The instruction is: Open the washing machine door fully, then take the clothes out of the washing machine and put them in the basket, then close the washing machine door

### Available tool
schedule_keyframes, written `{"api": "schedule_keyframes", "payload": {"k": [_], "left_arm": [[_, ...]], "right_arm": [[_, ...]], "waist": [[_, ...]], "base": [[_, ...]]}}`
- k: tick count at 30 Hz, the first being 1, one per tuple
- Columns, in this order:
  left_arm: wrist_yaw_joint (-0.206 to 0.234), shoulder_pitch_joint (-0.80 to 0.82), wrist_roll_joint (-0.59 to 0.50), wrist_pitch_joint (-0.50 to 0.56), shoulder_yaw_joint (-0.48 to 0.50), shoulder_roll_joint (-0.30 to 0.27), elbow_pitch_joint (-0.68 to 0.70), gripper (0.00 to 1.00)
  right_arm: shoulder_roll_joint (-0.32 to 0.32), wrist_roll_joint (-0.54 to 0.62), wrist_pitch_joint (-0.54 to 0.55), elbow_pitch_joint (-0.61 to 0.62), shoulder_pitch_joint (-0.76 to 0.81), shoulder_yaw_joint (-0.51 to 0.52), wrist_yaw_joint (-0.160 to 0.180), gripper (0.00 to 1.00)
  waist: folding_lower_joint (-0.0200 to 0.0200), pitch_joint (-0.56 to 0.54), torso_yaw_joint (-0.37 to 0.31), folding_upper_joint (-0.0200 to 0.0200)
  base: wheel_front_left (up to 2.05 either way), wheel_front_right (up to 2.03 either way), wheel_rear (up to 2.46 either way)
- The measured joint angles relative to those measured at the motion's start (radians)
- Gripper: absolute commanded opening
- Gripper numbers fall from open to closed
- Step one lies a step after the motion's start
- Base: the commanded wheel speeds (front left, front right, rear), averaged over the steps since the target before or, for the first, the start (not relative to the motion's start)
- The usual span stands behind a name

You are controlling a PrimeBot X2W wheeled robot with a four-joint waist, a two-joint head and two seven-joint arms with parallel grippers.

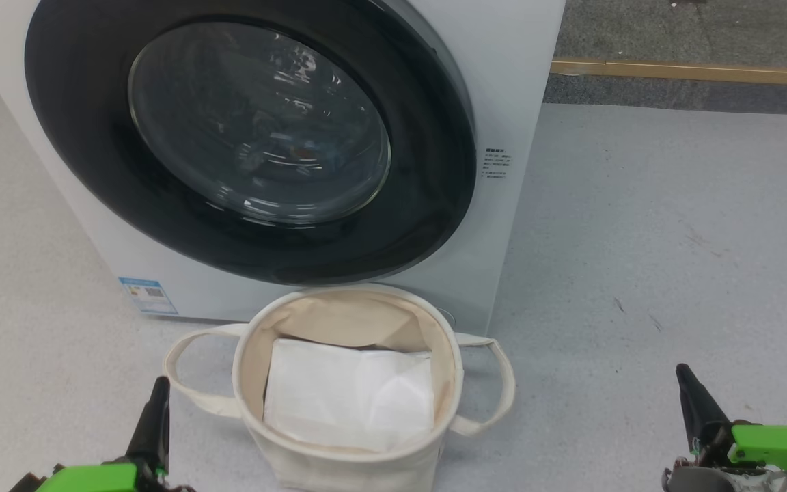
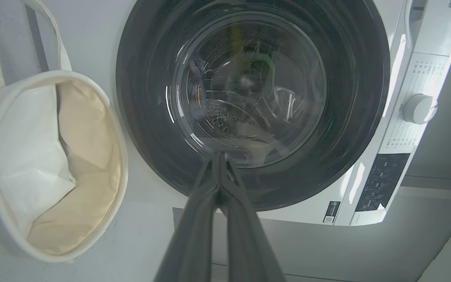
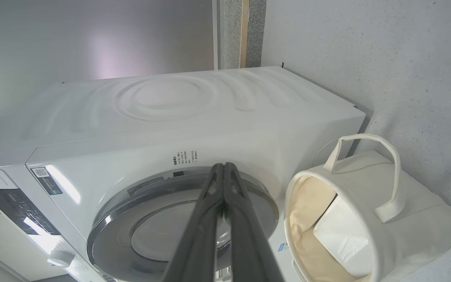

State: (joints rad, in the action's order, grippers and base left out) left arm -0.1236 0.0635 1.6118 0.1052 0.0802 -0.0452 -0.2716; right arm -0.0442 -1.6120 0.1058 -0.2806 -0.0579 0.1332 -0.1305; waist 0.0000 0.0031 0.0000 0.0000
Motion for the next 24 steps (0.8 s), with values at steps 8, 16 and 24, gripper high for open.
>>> {"api": "schedule_keyframes", "payload": {"k": [8,16,24], "left_arm": [[0.0,0.0,0.0,0.0,0.0,0.0,0.0,0.0],[0.0,0.0,0.0,0.0,0.0,0.0,0.0,0.0],[0.0,0.0,0.0,0.0,0.0,0.0,0.0,0.0]], "right_arm": [[0.0,0.0,0.0,0.0,0.0,0.0,0.0,0.0],[0.0,0.0,0.0,0.0,0.0,0.0,0.0,0.0],[0.0,0.0,0.0,0.0,0.0,0.0,0.0,0.0]], "waist": [[0.0,0.0,0.0,0.0],[0.0,0.0,0.0,0.0],[0.0,0.0,0.0,0.0]], "base": [[0.0,0.0,0.0],[0.0,0.0,0.0],[0.0,0.0,0.0]]}}
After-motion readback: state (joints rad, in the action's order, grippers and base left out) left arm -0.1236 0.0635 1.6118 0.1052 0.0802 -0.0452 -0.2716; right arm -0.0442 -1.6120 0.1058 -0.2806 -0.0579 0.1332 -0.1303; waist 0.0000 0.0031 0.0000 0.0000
